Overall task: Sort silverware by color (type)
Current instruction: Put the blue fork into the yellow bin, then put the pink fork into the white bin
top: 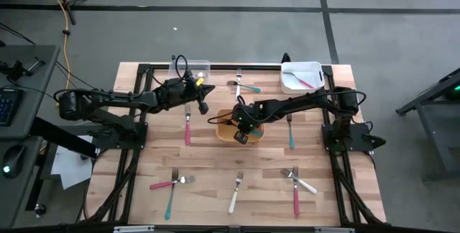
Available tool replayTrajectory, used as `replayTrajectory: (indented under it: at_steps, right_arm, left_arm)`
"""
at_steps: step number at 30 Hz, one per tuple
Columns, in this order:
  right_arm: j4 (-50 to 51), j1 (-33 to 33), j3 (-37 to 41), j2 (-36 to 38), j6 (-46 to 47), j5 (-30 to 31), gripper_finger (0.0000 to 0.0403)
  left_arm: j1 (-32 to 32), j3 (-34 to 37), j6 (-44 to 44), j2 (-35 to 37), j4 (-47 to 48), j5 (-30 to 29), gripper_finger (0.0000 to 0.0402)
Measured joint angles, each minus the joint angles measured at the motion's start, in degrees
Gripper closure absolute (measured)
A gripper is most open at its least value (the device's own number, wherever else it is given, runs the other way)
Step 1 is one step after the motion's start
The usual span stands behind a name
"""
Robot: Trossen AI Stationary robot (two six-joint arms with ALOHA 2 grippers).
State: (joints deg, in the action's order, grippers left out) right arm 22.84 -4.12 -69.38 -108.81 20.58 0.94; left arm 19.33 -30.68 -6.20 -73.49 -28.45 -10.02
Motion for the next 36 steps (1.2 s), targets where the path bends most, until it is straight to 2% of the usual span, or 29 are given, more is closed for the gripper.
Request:
replayTrajectory:
  at_steps: [5, 12, 16, 20, 26, 32, 36]
  right_arm:
    - [-0.2, 0.0, 0.0, -0.1, -0.5, 0.1, 0.0374]
    - [0.0, 0.0, 0.2, -0.1, -3.8, -2.6, 0.0326]
    - [-0.1, 0.0, 0.2, -0.1, -5.3, -2.5, 0.0322]
    - [-0.7, 0.0, 0.2, 0.7, -7.8, -2.5, 0.0339]
    - [-0.2, 0.0, 0.2, 5.9, -12.0, -0.7, 0.0397]
    - [-2.8, -0.4, 3.0, 11.1, -19.3, 1.6, 0.0397]
    - [-12.0, -2.2, 9.5, 12.5, -21.9, -1.1, 0.04]
  left_arm:
    - [0.0, 0.0, 0.0, 0.0, 0.0, 0.0, 0.0401]
    - [0.0, 0.0, 0.0, 0.0, 0.2, 0.0, 0.0401]
    - [0.0, 0.0, 0.0, 0.0, 0.4, 0.0, 0.0401]
    - [0.0, 0.0, 0.0, 0.0, 1.2, 0.0, 0.0401]
    - [0.0, 0.0, 0.0, 0.0, 2.2, 0.0, 0.0401]
    - [0.0, 0.0, 0.2, 0.0, 1.8, 0.0, 0.0401]
    - [0.0, 0.0, 0.2, 0.0, 1.7, 0.0, 0.0401]
